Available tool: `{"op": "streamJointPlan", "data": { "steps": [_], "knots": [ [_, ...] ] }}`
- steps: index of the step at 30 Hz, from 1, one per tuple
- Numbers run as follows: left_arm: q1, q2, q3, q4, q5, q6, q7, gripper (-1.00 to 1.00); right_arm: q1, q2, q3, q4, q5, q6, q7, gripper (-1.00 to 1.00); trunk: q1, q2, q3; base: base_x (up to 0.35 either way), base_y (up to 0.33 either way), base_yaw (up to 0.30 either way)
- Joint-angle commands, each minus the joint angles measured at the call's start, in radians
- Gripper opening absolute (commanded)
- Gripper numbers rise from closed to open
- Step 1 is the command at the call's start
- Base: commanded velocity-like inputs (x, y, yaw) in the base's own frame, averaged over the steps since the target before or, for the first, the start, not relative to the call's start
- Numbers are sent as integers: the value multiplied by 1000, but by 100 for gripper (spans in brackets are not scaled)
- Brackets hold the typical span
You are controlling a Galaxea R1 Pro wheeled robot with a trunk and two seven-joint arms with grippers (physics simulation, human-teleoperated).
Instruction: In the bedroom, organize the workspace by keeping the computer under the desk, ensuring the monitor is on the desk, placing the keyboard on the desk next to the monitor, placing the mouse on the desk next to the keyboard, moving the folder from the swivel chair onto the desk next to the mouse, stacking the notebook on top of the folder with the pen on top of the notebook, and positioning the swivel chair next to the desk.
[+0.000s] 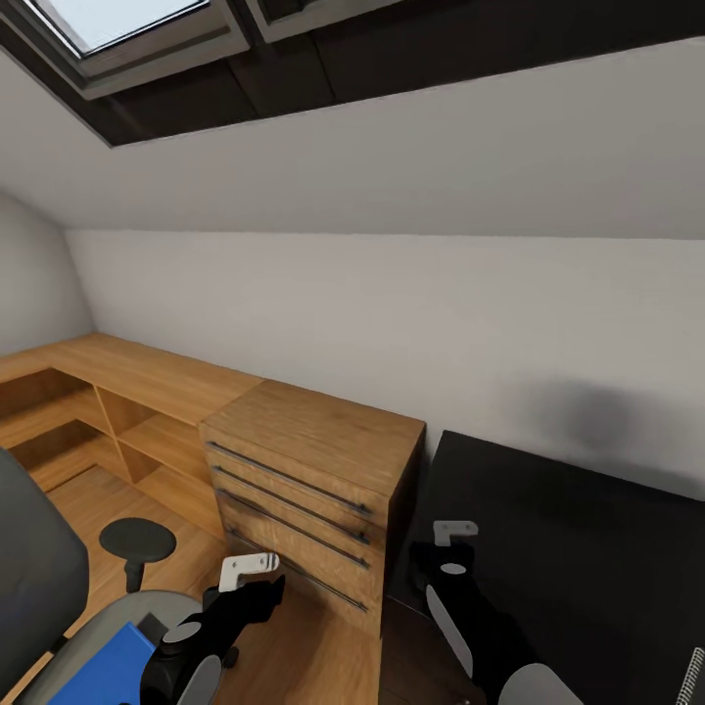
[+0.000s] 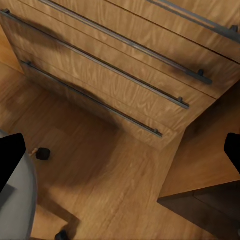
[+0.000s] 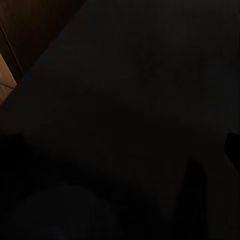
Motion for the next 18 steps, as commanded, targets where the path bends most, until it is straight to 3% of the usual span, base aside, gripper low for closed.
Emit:
{"op": "streamJointPlan", "data": {
  "steps": [1,18],
  "knots": [
    [-1,1,-2,-1,11,2,10,100,0,-1,5,-1,-13,8,-9,100,0,-1,-1,0,0,0],
    [-1,3,5,42,10,1,6,100,0,4,8,-2,-14,9,-9,100,0,-1,-1,0,0,0]
  ]
}}
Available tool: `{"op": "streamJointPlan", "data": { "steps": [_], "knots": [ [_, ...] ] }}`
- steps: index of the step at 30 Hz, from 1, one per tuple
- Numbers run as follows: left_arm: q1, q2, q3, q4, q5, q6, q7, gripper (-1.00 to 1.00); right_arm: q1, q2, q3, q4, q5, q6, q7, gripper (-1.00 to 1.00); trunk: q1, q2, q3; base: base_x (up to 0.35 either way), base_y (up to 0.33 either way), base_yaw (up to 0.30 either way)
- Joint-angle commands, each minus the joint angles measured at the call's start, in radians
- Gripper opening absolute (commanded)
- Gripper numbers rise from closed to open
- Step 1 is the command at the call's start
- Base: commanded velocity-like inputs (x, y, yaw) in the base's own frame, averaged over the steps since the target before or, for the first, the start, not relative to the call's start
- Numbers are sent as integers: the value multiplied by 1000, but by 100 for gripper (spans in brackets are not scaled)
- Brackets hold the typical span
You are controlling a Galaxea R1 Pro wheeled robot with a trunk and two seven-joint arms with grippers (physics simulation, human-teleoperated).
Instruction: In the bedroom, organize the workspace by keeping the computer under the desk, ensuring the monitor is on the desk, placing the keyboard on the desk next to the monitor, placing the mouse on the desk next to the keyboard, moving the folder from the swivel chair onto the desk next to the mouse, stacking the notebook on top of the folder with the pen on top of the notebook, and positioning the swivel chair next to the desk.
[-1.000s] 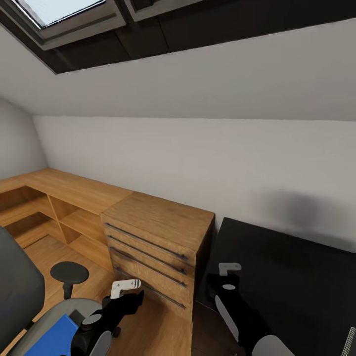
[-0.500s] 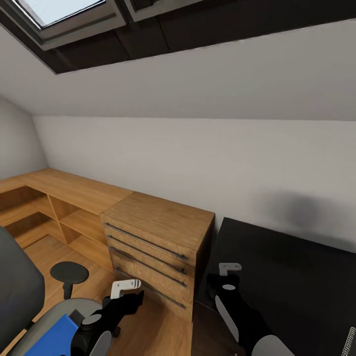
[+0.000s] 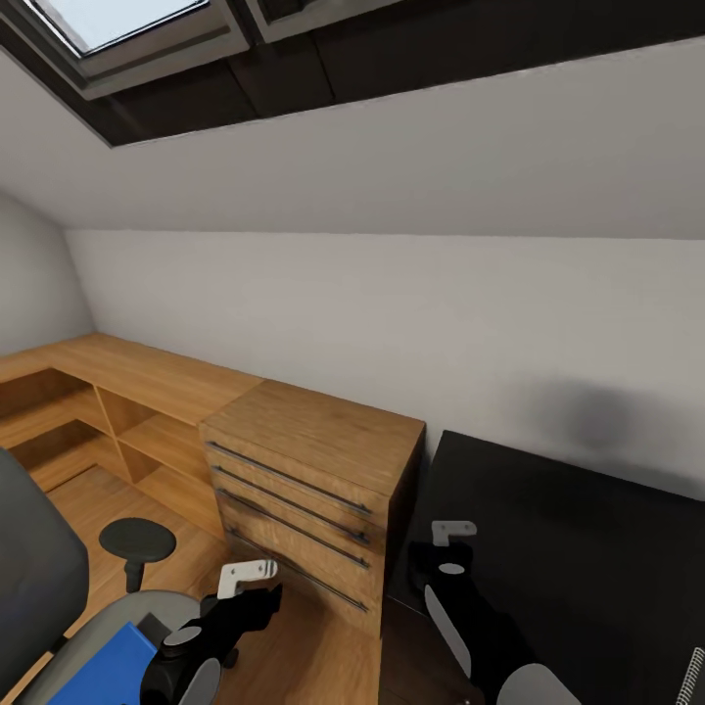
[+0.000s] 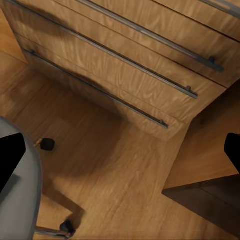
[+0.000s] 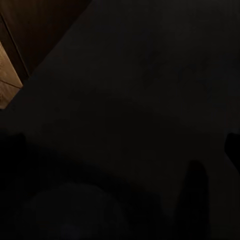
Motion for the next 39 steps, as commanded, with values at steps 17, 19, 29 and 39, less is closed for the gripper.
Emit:
{"op": "streamJointPlan", "data": {
  "steps": [17,19,29,39],
  "knots": [
    [-1,2,-2,0,11,0,11,100,-1,1,5,-1,-12,6,-8,100,0,-1,-1,-19,9,0],
    [-1,2,-1,0,11,0,11,100,-1,1,5,0,-12,6,-8,100,0,-1,-1,-81,45,0],
    [-1,2,1,0,11,0,11,100,-1,1,5,0,-12,6,-8,100,0,-1,-1,-13,7,0],
    [-1,1,-1,0,11,0,12,100,-1,0,5,0,-12,6,-8,100,0,-1,-1,-29,17,0]
  ]
}}
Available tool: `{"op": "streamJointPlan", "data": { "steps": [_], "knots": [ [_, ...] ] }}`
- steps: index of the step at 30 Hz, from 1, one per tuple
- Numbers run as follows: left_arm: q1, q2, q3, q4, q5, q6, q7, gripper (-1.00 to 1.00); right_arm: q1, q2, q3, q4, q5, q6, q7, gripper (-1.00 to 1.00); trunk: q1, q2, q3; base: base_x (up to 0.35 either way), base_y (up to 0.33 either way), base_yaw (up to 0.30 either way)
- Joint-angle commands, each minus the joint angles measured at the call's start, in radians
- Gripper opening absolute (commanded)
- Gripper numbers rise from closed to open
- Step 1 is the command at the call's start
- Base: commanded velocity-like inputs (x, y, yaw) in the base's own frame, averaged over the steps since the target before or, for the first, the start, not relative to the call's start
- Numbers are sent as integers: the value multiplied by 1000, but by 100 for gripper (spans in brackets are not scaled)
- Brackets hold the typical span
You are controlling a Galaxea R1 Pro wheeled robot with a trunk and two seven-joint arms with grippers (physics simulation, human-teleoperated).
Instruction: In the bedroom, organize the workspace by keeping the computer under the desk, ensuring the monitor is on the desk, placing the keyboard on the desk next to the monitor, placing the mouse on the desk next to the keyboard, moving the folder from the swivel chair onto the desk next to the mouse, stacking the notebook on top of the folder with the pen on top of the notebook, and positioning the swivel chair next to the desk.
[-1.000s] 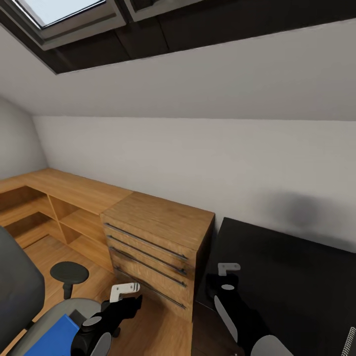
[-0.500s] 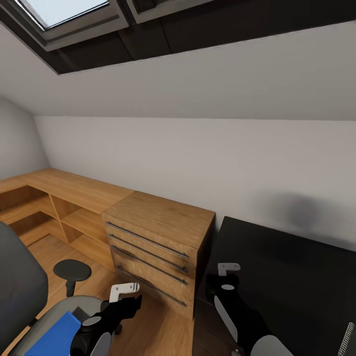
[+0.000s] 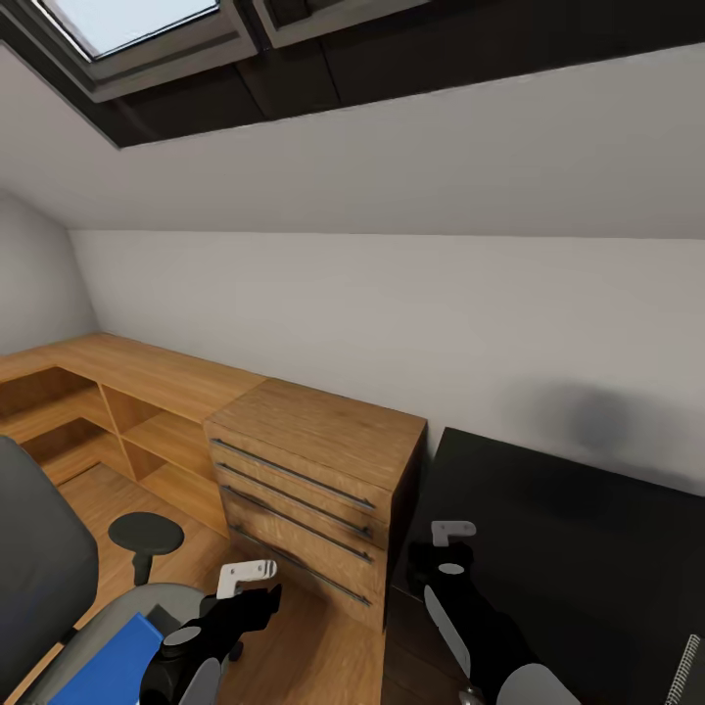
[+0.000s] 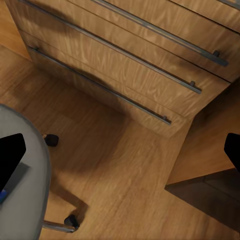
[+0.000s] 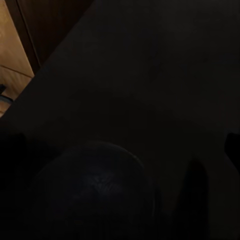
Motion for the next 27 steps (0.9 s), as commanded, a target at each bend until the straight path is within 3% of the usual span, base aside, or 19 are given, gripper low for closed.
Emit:
{"op": "streamJointPlan", "data": {
  "steps": [1,27],
  "knots": [
    [-1,1,-2,-1,10,2,10,100,0,-1,5,-1,-14,7,-8,100,0,-1,-1,-7,4,0],
    [-1,1,-2,-1,12,2,10,100,0,-2,5,-2,-14,8,-8,100,0,-1,-1,-26,21,0]
  ]
}}
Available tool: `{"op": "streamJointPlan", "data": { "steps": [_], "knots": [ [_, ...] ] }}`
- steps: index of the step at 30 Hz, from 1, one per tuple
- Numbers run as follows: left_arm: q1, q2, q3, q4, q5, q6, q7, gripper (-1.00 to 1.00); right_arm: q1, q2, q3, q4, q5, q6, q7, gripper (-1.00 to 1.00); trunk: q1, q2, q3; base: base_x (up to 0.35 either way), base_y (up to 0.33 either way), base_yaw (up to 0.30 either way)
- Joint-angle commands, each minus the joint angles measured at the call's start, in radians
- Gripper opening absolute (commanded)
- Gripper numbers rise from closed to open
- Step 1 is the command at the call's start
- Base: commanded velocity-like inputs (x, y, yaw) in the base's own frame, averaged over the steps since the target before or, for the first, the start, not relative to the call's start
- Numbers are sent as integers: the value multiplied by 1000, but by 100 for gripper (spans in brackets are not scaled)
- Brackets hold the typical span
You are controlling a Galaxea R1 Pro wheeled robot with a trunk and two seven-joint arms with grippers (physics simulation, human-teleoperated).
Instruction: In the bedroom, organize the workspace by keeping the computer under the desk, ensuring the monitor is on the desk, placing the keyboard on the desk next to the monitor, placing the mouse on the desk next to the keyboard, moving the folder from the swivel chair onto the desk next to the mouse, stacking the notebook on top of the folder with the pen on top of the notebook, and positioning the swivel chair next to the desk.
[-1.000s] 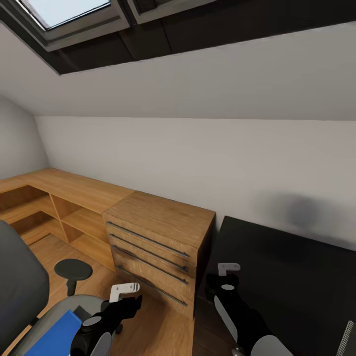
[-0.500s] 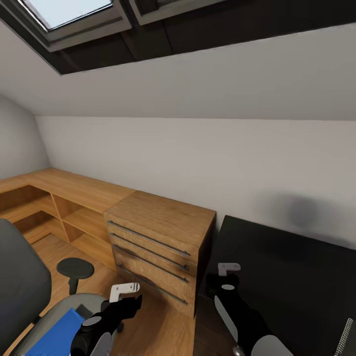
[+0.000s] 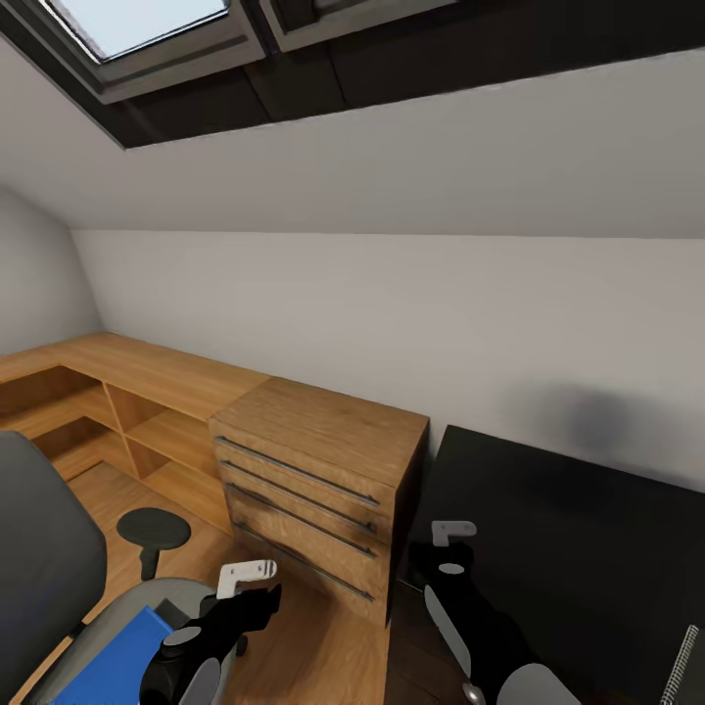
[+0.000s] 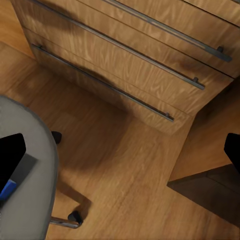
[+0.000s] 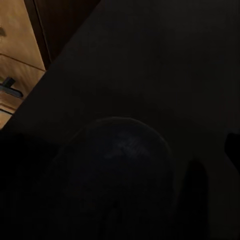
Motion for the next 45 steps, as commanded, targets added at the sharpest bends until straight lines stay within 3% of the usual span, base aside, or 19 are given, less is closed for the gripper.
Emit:
{"op": "streamJointPlan", "data": {
  "steps": [1,16,17,40,45],
  "knots": [
    [-1,1,-2,-1,11,2,10,100,-1,-1,5,-1,-13,6,-8,100,0,-1,-1,-49,0,0],
    [-1,1,-4,-1,11,3,10,100,-1,-1,5,-1,-13,11,-9,100,0,-1,-1,-77,0,0],
    [-1,1,-4,-1,11,3,10,100,-1,-1,5,-1,-12,12,-9,-100,0,-1,-1,0,0,0],
    [-1,1,-4,-9,11,3,10,100,-1,-2,5,-3,-12,8,-9,-100,0,-1,-1,0,0,0],
    [-1,1,-4,-9,11,3,10,100,-1,-4,5,-8,-11,7,-9,-100,-19,34,14,0,0,0]
  ]
}}
